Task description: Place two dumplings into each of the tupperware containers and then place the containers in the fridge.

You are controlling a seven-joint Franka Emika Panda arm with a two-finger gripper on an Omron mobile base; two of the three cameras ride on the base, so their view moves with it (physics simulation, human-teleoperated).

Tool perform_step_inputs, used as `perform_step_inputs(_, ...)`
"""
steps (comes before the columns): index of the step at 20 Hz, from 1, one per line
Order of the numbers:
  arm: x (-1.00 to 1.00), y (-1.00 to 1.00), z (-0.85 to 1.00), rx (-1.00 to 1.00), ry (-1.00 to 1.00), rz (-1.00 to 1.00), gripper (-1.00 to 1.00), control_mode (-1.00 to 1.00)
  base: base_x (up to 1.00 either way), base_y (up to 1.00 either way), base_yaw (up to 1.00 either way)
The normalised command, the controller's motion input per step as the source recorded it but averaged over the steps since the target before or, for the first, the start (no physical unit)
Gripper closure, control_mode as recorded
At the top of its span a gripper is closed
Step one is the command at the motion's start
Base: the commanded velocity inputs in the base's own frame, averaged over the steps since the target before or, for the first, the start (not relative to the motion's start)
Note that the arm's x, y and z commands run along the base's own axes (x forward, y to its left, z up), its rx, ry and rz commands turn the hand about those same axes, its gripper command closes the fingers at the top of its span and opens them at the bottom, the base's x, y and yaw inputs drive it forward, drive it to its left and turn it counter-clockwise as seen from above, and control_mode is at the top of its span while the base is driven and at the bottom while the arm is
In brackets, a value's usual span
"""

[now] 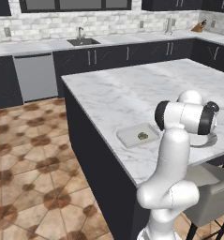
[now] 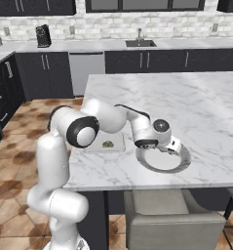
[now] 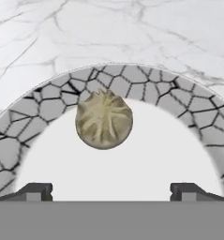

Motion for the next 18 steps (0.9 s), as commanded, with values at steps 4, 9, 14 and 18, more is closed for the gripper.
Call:
perform_step_inputs(4, 0.53, 0.00, 0.00, -0.02, 0.09, 0.00, -1.00, -1.00, 0.00, 0.00, 0.00)
perform_step_inputs(9, 0.53, -0.01, -0.05, -0.02, 0.11, 0.00, -1.00, -1.00, 0.00, 0.00, 0.00)
perform_step_inputs(14, 0.25, -0.03, -0.22, -0.05, 0.11, 0.00, -1.00, -1.00, 0.00, 0.00, 0.00)
perform_step_inputs(18, 0.00, -0.20, -0.38, -0.06, 0.14, 0.00, -1.00, -1.00, 0.00, 0.00, 0.00)
